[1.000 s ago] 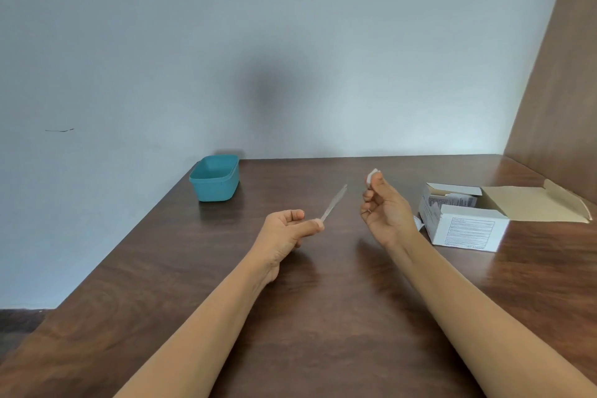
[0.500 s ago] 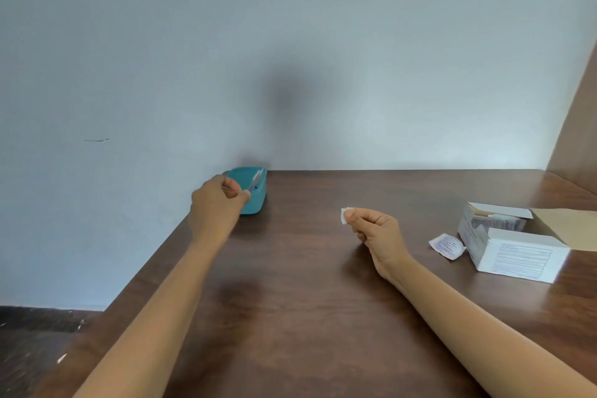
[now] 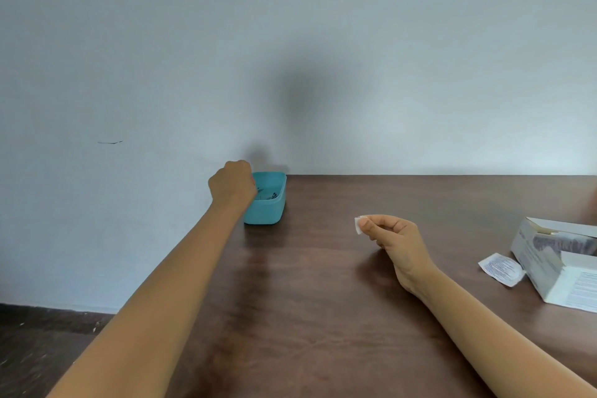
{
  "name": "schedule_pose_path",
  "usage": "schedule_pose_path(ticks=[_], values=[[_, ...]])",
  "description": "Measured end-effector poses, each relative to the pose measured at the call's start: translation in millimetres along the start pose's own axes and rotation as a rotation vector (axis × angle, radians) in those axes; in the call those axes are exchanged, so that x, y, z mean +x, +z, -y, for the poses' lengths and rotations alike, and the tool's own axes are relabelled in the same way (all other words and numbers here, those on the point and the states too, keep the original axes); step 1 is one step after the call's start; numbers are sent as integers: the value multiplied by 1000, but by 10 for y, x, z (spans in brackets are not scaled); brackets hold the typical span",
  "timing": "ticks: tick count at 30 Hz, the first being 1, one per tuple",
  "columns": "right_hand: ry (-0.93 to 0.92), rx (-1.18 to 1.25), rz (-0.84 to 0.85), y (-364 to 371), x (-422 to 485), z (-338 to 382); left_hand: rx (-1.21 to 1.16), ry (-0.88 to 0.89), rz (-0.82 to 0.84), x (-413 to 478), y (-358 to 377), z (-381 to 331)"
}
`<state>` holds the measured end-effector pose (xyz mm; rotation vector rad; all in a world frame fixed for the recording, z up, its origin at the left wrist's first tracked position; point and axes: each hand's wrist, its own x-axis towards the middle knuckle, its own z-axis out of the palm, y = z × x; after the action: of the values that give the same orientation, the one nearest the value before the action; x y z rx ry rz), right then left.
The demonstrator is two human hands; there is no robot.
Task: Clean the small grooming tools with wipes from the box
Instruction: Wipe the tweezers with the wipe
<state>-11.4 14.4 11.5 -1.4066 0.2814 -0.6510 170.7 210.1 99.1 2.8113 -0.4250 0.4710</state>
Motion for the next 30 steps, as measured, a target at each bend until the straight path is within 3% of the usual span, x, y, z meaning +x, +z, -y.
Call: schedule_pose_path(ticks=[6, 17, 22, 30], values=[[2, -4, 10, -15, 19, -22, 172, 45, 39, 141, 103, -131], [15, 28, 7, -28, 36, -40, 184, 9, 142, 213, 225, -188], [49, 122, -45, -21, 24, -11, 186, 26, 43, 211, 73, -236], [62, 190, -64, -41, -35, 39, -40, 124, -127, 11, -314, -305]])
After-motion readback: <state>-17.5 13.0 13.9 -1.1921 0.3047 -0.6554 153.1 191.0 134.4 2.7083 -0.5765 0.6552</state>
